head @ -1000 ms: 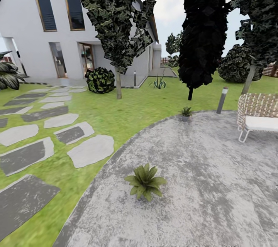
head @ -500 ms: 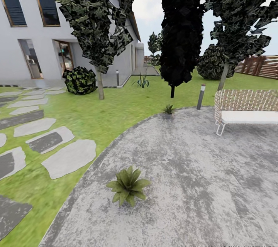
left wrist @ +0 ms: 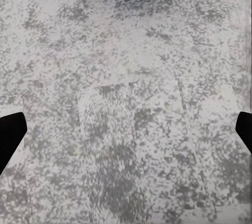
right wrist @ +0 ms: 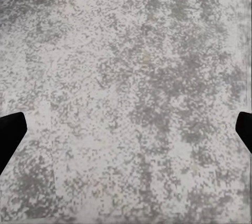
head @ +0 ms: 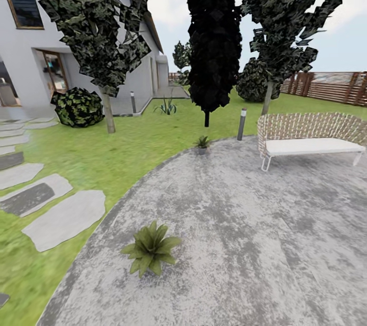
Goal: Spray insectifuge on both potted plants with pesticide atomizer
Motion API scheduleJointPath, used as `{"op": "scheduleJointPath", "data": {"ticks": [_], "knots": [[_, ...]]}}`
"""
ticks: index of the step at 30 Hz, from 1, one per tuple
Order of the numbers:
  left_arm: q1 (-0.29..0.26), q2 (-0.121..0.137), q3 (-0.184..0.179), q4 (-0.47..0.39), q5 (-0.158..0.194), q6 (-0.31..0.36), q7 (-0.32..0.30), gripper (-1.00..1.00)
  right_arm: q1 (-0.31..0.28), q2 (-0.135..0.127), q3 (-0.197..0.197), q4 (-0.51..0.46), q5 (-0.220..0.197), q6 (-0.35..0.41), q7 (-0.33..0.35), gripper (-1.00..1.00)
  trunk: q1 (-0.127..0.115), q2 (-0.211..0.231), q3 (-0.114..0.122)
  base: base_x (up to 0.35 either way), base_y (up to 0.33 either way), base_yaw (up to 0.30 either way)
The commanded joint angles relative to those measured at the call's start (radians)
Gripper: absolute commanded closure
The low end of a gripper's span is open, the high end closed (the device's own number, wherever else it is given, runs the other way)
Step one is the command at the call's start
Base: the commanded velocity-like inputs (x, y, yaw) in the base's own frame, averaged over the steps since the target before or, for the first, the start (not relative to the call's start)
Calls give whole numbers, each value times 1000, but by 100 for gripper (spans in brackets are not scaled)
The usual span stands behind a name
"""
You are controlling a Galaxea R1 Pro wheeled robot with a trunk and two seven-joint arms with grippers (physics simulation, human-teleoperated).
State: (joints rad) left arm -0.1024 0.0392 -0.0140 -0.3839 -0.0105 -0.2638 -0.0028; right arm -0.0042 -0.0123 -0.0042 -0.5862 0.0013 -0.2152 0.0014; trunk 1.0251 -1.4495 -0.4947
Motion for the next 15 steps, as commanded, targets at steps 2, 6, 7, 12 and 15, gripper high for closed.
{"op": "scheduleJointPath", "data": {"ticks": [2, 6, 7, 12, 15], "knots": [[0, 1, -1, 0, -1, -3, 0, -100, 0, 0, 0, 0, 0, -3, 0, -100, 0, 0, -2, 0, 0, -275], [0, 1, -1, 1, 0, -3, 0, -100, 0, 0, 0, 1, 0, -3, 0, -100, 0, 0, -4, 0, 0, -275], [0, 1, -1, 2, 0, -3, 0, -100, 0, 0, 0, 1, 0, -3, 0, -100, 0, 0, -4, 0, 0, -275], [0, 2, -1, 2, 0, -3, 0, -100, 0, 0, 0, 2, 0, -3, -3, -100, 0, 0, -7, 0, 0, -275], [0, 2, -1, 2, 0, -3, 0, -100, 0, 0, 0, 2, 1, -3, -3, -100, 0, 0, -8, 0, 0, -275]]}}
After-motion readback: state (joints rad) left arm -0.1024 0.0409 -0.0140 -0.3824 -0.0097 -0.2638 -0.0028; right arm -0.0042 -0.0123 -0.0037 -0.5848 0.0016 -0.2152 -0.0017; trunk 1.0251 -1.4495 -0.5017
